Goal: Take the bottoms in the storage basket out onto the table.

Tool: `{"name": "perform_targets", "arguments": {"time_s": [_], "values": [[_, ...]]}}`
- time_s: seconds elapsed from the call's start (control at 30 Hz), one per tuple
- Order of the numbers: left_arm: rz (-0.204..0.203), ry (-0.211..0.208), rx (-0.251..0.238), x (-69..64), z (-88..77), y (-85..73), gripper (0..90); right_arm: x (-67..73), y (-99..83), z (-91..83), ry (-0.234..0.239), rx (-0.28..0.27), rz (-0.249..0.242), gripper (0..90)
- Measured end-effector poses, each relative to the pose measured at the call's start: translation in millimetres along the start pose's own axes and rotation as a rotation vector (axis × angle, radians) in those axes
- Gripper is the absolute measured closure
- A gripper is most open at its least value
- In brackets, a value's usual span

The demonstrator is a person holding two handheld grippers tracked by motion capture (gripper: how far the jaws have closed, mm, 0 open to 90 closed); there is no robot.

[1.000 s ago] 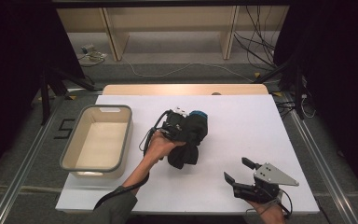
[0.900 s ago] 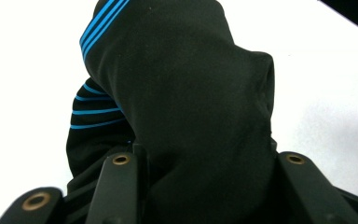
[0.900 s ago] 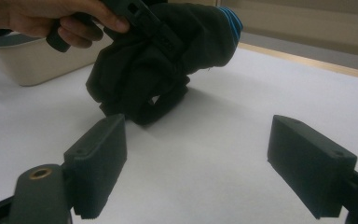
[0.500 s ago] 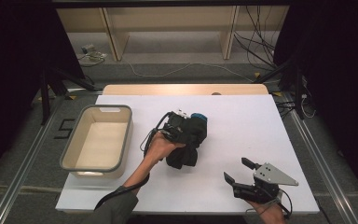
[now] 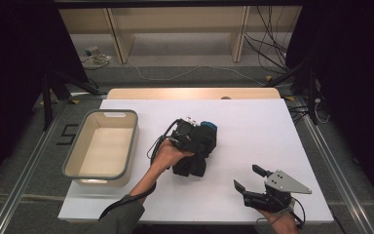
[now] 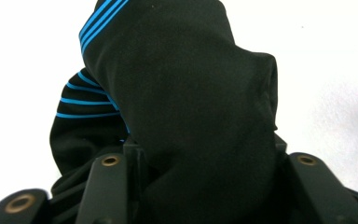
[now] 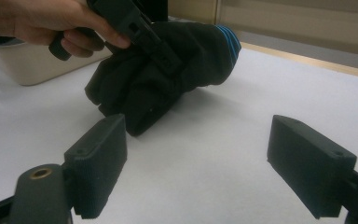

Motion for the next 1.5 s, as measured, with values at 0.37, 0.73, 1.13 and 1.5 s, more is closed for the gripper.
{"name": "perform_targets", "arguments": {"time_s": [0.37, 0.73, 1.13, 1.5], "values": [[0.025, -0.053, 0.046, -0.6, 3.7, -3.8, 34.2, 0.2, 0.0, -0.1, -0.001, 0.001, -0.001, 20.8], [0.01, -0.096, 0.027, -0.3, -0.1, -4.0, 27.9, 0.5, -0.2, -0.2, -0.002, 0.004, 0.0, 20.8], [0.011, -0.101, -0.003, 1.5, -6.8, -7.7, 20.3, 0.8, -0.3, 0.0, -0.003, 0.005, -0.003, 20.8], [0.023, -0.119, -0.063, 2.8, -20.9, -13.2, 17.4, 0.4, -0.6, 0.3, -0.005, 0.006, -0.001, 20.8]]}}
Point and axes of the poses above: each handheld gripper's, and its own axes: z roughly forward along the jaws, y roughly out of its top, x roughly to its left, the point moved 2 cm from there along z, roughly forward along the jaws, and after that the axes turned 2 degrees about x, right-handed, at the moved point
